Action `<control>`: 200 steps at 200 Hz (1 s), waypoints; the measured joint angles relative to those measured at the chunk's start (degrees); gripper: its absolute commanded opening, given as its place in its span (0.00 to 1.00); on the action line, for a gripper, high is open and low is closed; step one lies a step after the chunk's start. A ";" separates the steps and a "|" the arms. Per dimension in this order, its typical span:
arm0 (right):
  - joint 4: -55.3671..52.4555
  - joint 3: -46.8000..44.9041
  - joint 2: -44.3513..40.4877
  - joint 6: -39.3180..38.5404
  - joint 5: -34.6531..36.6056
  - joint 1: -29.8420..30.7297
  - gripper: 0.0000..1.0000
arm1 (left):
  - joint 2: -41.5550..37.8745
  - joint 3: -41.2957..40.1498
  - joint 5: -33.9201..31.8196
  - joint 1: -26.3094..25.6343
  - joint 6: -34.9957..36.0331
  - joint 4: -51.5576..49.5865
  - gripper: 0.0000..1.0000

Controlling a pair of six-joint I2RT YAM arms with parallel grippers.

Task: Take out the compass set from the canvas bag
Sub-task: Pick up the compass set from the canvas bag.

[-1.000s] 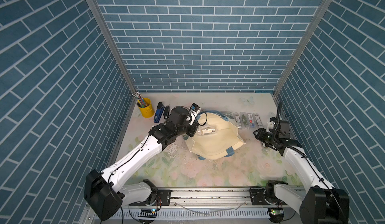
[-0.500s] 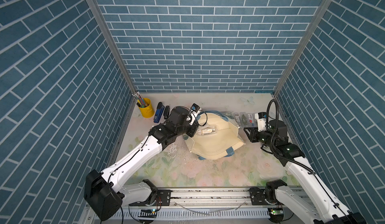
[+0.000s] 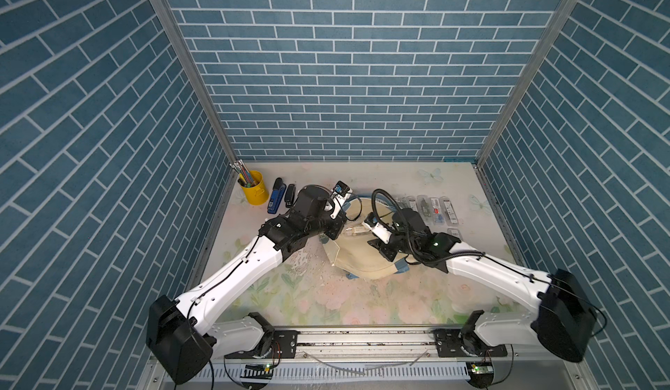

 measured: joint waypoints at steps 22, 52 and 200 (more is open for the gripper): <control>1.62 2.19 7.17 -5.68 4.66 0.11 0.41 | 0.00 0.00 0.26 0.00 0.13 -0.02 0.00; 5.55 4.87 14.93 -10.82 9.14 0.09 0.48 | 0.00 0.00 1.18 0.00 0.61 -0.35 0.00; 11.78 13.77 29.57 -14.97 10.10 -0.61 0.71 | 0.13 0.02 0.37 0.44 0.96 -1.51 0.00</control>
